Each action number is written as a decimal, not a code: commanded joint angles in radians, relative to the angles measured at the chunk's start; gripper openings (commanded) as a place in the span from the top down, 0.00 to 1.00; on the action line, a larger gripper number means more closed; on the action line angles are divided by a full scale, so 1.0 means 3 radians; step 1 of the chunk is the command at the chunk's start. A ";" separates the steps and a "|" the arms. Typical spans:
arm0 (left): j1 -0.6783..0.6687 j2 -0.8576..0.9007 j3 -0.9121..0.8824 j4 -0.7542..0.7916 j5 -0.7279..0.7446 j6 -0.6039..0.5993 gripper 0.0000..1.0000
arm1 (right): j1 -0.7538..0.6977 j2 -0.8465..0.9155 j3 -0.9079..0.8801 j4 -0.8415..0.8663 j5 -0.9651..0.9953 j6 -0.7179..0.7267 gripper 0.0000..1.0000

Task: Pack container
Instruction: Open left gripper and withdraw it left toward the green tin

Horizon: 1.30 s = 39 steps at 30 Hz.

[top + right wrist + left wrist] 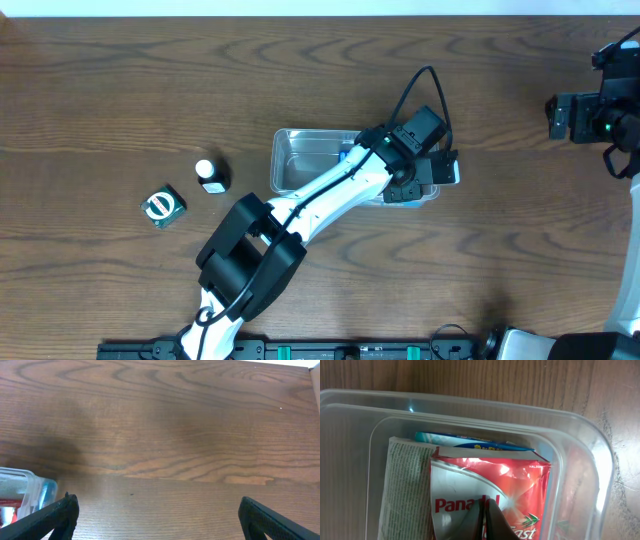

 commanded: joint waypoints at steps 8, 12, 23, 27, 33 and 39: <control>0.0029 -0.0785 0.0070 -0.0137 -0.0631 -0.0551 0.84 | -0.0037 0.0005 0.0025 -0.0004 -0.0014 0.0046 0.01; 0.0109 -0.1256 0.0070 -0.0394 -0.0711 -0.0877 0.70 | -0.0037 0.0005 0.0025 -0.0004 -0.0014 0.0046 0.01; 0.1231 -0.1948 0.0069 -0.1638 -0.0782 -0.1884 0.58 | -0.0037 0.0005 0.0025 -0.0004 -0.0014 0.0046 0.01; 0.1789 -0.1938 0.0051 -0.1864 -0.0765 -0.2420 0.54 | -0.0038 0.0005 0.0025 -0.0004 -0.0014 0.0046 0.01; 0.2417 -0.1938 0.0009 -0.2206 -0.0738 -0.2736 0.52 | -0.0038 0.0005 0.0025 -0.0004 -0.0014 0.0046 0.01; 0.2819 -0.1938 -0.0258 -0.2352 -0.0504 -0.2895 0.42 | -0.0038 0.0005 0.0025 -0.0004 -0.0014 0.0046 0.01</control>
